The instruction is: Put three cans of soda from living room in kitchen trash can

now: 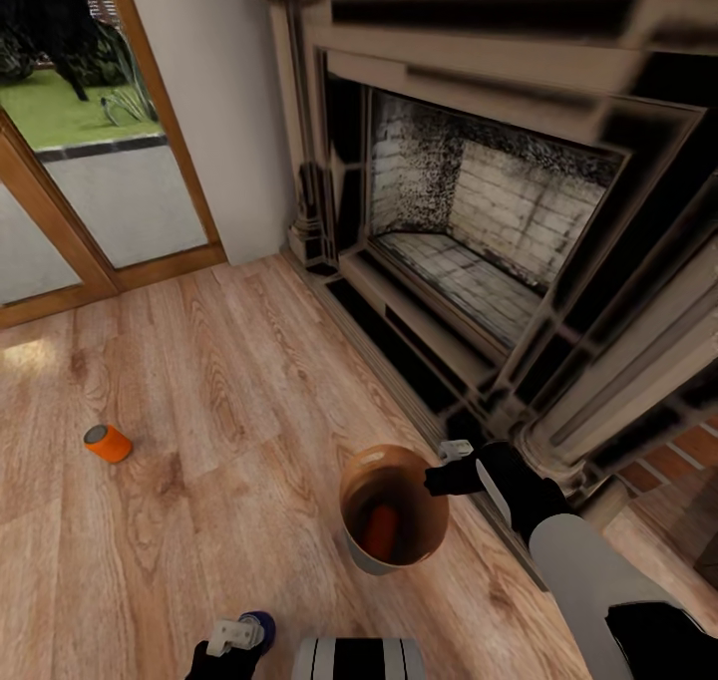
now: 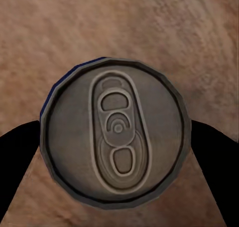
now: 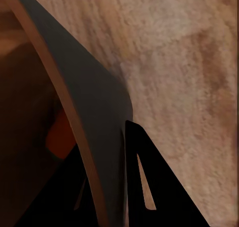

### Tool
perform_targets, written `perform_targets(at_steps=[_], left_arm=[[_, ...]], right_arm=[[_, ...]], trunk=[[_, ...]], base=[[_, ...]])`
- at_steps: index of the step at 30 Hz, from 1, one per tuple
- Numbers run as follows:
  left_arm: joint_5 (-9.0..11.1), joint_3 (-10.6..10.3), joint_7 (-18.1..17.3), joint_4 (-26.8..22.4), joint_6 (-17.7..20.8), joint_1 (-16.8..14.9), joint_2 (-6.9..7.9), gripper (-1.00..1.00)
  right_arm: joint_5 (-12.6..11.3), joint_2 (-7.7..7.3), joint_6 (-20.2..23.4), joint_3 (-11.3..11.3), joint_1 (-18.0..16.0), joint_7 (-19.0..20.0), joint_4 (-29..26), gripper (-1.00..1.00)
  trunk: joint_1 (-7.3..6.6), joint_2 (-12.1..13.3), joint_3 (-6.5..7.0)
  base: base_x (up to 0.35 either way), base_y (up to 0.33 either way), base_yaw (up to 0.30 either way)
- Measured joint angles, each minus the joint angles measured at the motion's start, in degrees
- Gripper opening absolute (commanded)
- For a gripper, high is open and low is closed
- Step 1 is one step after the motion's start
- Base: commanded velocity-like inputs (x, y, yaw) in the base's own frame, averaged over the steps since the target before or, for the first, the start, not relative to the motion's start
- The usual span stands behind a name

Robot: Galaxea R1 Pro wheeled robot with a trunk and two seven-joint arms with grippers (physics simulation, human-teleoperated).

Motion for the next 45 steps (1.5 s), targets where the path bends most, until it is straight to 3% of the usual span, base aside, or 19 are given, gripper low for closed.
perform_targets(at_steps=[24,29,34,37,38,39,40,43,45], left_arm=[[0.00,0.37,-0.10,-0.28,-0.04,-0.04,0.25,-1.00],[0.19,0.46,-0.39,-3.70,0.80,-0.27,0.76,-1.00],[1.20,0.67,-1.45,-10.90,6.76,-0.35,4.21,-1.00],[3.85,0.73,-4.42,-18.51,14.66,-0.93,7.07,-1.00],[4.70,0.82,-5.16,-22.76,19.20,-1.74,8.23,-1.00],[5.35,1.67,-5.54,-29.05,24.44,-2.71,9.21,-1.00],[5.72,2.53,-5.69,-32.07,27.11,-3.11,9.63,-1.00],[6.01,10.35,-6.90,-42.43,39.94,-4.59,11.38,-1.00],[6.15,13.72,-9.27,-45.86,46.69,-6.67,12.21,-1.00]], right_arm=[[-0.15,0.37,0.06,0.02,0.01,0.04,0.12,-1.00],[-0.40,0.94,0.15,-0.02,0.01,0.08,0.24,-1.00],[-0.03,1.07,0.05,-0.15,0.07,0.16,0.32,-1.00],[-0.23,1.06,0.11,-0.10,0.09,0.34,0.35,-1.00],[-0.21,1.06,0.13,-0.06,0.10,0.36,0.35,-1.00],[-0.12,1.06,0.36,-0.02,0.08,0.39,0.36,-1.00],[-0.05,1.06,0.63,-0.01,0.06,0.38,0.37,-1.00],[0.06,1.04,3.68,-0.04,0.00,0.44,0.34,-1.00],[0.31,1.09,5.22,-0.07,-0.04,0.38,0.31,-1.00]], trunk=[[-0.62,0.32,5.32],[-0.75,0.39,6.43],[-0.88,0.45,7.53],[-0.96,0.49,8.20],[-0.98,0.51,8.42],[-1.01,0.52,8.65],[-1.04,0.53,8.87],[-1.12,0.57,9.53],[-1.17,0.60,9.98]], base=[[0.000,0.000,0.000],[0.000,0.000,0.000],[0.000,0.000,0.000],[0.000,0.000,0.000],[0.000,0.000,0.000],[0.000,0.000,0.000],[0.000,0.000,0.000],[0.000,0.000,0.000],[0.000,0.000,0.000]])
